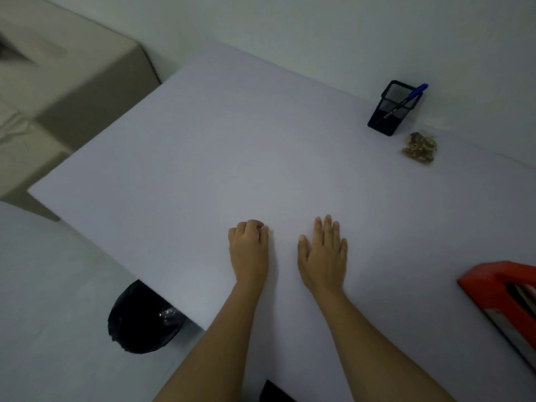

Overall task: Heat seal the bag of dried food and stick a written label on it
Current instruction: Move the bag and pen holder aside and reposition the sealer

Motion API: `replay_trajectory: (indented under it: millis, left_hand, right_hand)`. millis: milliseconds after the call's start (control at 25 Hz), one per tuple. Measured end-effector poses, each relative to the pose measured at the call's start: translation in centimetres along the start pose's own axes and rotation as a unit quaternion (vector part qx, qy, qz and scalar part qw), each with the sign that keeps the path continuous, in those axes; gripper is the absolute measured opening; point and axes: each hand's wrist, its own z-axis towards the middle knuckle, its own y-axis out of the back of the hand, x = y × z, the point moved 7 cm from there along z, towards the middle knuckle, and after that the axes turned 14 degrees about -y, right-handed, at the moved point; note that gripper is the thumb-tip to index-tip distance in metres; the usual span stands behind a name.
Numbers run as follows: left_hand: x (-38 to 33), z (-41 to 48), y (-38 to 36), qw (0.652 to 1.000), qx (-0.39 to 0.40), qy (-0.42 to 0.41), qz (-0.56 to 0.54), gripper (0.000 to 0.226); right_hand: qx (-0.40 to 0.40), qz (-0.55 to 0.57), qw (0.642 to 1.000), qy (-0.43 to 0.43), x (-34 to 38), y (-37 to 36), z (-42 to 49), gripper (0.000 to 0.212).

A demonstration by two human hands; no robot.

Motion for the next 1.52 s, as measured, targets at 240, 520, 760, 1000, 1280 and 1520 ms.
replay_trajectory:
  millis: [240, 520, 760, 1000, 1280, 1520]
  left_hand:
    - [9.1, -1.0, 12.7, 0.978, -0.115, 0.134, -0.111, 0.011]
    - [25.2, -4.5, 25.8, 0.945, -0.204, 0.224, -0.125, 0.016]
    - [38.9, -10.4, 24.2, 0.925, -0.168, 0.319, -0.120, 0.023]
    - [53.0, -15.7, 15.2, 0.918, -0.094, 0.375, -0.095, 0.028]
    - [64.2, -22.3, 4.1, 0.908, -0.033, 0.407, -0.099, 0.017]
    - [66.5, -24.0, -1.3, 0.931, 0.056, 0.350, -0.081, 0.024]
  right_hand:
    - [0.032, 0.087, 0.994, 0.057, 12.1, -3.9, -9.2, 0.064]
    - [0.020, 0.142, 0.963, 0.230, 26.7, -10.1, -22.0, 0.045]
    - [0.182, 0.073, 0.952, 0.236, 26.5, -24.7, -26.3, 0.052]
    - [0.268, -0.004, 0.962, 0.053, 21.9, -43.3, -21.6, 0.065]
    - [0.303, 0.001, 0.951, -0.064, 15.9, -58.9, -20.3, 0.077]
    - [0.210, 0.065, 0.966, -0.134, 14.0, -62.1, -20.5, 0.069]
